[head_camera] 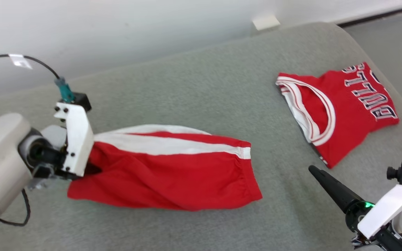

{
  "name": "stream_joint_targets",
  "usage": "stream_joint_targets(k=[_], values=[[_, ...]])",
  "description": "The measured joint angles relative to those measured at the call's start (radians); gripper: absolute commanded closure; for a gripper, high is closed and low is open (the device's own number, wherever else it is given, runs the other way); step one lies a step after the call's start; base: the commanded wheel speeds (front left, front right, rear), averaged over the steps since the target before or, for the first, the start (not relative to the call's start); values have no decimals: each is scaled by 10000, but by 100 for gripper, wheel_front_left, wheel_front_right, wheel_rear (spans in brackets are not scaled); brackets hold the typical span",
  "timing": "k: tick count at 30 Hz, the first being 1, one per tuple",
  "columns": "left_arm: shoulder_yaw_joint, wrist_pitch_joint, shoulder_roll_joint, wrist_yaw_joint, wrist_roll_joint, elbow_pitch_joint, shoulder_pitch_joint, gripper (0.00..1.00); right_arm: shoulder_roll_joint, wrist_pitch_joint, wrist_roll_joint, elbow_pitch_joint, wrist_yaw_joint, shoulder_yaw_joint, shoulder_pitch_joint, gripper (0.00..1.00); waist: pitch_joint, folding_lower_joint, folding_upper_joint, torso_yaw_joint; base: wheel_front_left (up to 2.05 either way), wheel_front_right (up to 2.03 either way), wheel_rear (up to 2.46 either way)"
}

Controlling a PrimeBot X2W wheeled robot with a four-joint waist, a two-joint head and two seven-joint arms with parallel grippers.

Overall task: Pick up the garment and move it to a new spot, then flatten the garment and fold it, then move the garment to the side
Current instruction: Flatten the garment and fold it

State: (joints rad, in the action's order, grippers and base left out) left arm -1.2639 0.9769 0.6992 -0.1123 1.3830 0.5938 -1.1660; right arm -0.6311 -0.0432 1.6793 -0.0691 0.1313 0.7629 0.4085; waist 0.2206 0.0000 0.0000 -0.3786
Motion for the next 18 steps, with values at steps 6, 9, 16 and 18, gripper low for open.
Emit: stream_joint_targets(k=[6, 9, 16, 18], values=[[13, -98, 330, 272, 178, -800, 633, 100, -391, 21, 86, 58, 2, -86, -446, 0, -679, -1, 0, 855, 0, 0, 0], [17, -209, 458, 447, 244, -1133, 981, 100, -537, 48, 119, 100, 0, -111, -592, 0, -939, -1, 0, 1274, 0, 0, 0], [-19, -895, 546, 619, 150, -1296, 1937, 0, -629, 0, 144, 161, 2, -75, -632, 0, -1343, -1, 0, 1927, 0, 0, 0], [-4, -1168, 522, 602, 142, -1237, 2081, 0, -692, 8, 132, 161, 2, -59, -632, 0, -1425, 0, 0, 2021, 0, 0, 0]])
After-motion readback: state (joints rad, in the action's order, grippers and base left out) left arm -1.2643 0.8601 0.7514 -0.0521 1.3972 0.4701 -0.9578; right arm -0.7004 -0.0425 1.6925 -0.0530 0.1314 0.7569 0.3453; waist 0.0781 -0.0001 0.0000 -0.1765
